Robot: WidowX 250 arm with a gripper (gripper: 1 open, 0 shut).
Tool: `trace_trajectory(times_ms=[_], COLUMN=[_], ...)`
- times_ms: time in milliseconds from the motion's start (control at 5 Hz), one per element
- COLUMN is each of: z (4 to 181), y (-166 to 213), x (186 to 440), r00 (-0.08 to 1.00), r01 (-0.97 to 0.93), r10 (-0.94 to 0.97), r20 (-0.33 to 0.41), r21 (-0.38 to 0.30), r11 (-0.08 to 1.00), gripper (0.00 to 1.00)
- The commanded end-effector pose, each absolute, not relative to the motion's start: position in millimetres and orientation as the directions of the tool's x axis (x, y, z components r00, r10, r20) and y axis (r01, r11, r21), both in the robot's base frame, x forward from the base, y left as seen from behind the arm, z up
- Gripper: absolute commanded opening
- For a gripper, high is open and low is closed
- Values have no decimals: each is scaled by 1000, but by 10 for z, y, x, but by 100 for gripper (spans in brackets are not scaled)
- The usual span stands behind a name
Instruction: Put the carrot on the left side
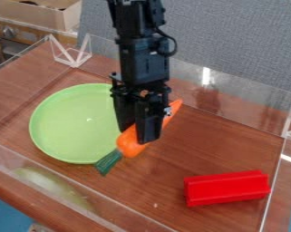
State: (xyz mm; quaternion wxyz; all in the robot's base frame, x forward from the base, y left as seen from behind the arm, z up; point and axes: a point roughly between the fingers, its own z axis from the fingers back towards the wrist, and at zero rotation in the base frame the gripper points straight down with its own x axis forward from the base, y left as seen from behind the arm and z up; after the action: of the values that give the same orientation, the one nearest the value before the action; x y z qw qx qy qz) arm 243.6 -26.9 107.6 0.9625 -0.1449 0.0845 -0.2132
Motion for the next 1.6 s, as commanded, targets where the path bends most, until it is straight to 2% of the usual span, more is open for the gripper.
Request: trace_trajectory(times_ms=[0, 200, 400, 800, 1000, 1200, 1400], z=[1133, 1233, 1267, 1133, 1128, 1109, 1039], y=[-233, 16, 514, 1404, 1710, 1875, 1913], x=[2461, 2405, 2283, 2225, 2133, 2114, 2088], r00=[882, 897, 935, 985, 999, 993, 978], r01=[420, 407, 327, 151, -15, -122, -210], r10=[-464, -439, -351, -165, 5, 117, 207], r20=[-79, -55, -49, -41, -42, -34, -39], r21=[-313, -289, -263, -236, -222, -240, -252], r11=[852, 867, 908, 960, 975, 963, 945], gripper=[0, 0, 0, 0, 0, 0, 100])
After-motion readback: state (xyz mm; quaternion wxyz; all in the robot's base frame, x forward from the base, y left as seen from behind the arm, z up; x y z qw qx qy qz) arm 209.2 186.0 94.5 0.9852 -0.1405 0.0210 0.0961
